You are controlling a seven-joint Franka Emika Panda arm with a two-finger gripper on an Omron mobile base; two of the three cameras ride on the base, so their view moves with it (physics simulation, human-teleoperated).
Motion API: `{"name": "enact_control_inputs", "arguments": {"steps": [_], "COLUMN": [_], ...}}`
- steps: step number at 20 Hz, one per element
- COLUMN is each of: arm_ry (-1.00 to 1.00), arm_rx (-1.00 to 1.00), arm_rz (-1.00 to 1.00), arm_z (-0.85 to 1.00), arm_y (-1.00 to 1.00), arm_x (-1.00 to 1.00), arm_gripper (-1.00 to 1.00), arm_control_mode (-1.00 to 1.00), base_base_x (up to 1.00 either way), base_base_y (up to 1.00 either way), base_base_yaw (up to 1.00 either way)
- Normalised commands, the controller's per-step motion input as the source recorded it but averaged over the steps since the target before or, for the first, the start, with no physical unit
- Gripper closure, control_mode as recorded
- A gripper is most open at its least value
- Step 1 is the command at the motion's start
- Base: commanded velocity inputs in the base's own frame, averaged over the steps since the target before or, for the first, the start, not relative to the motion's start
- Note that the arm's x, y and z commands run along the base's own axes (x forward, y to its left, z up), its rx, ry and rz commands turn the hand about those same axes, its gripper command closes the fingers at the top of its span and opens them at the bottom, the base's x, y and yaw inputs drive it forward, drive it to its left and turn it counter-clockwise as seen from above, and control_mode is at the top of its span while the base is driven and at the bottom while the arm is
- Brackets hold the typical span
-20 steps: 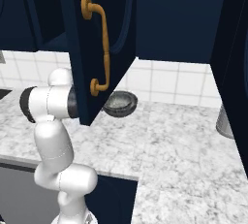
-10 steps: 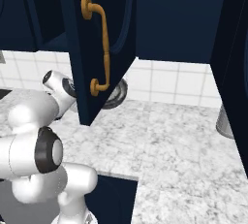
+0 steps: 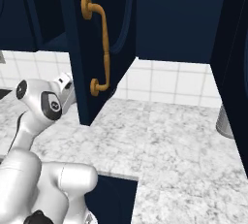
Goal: Pick up the bowls on the counter and stack them on top of one another in the open cabinet. Place the smaller bowl on top of the larger bowl.
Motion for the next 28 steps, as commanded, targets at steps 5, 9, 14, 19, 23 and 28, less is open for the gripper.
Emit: {"name": "enact_control_inputs", "arguments": {"steps": [5,9,14,19,23,28], "arm_ry": [0.0,0.0,0.0,0.0,0.04,0.02], "arm_rx": [0.0,0.0,0.0,0.0,-0.02,-0.17], "arm_rz": [0.11,0.14,0.05,0.0,0.0,0.0], "arm_z": [1.0,1.0,1.0,1.0,0.46,-0.21], "arm_y": [0.14,0.19,0.25,0.08,0.0,0.0], "arm_x": [-0.73,-0.54,0.43,0.88,0.94,0.79], "arm_gripper": [1.0,1.0,1.0,1.0,1.0,1.0], "arm_control_mode": [-1.0,-1.0,-1.0,-1.0,-1.0,-1.0], "base_base_x": [0.0,0.0,0.0,0.0,0.0,0.0], "base_base_y": [0.0,0.0,0.0,0.0,0.0,0.0], "base_base_yaw": [0.0,0.0,0.0,0.0,0.0,0.0]}}
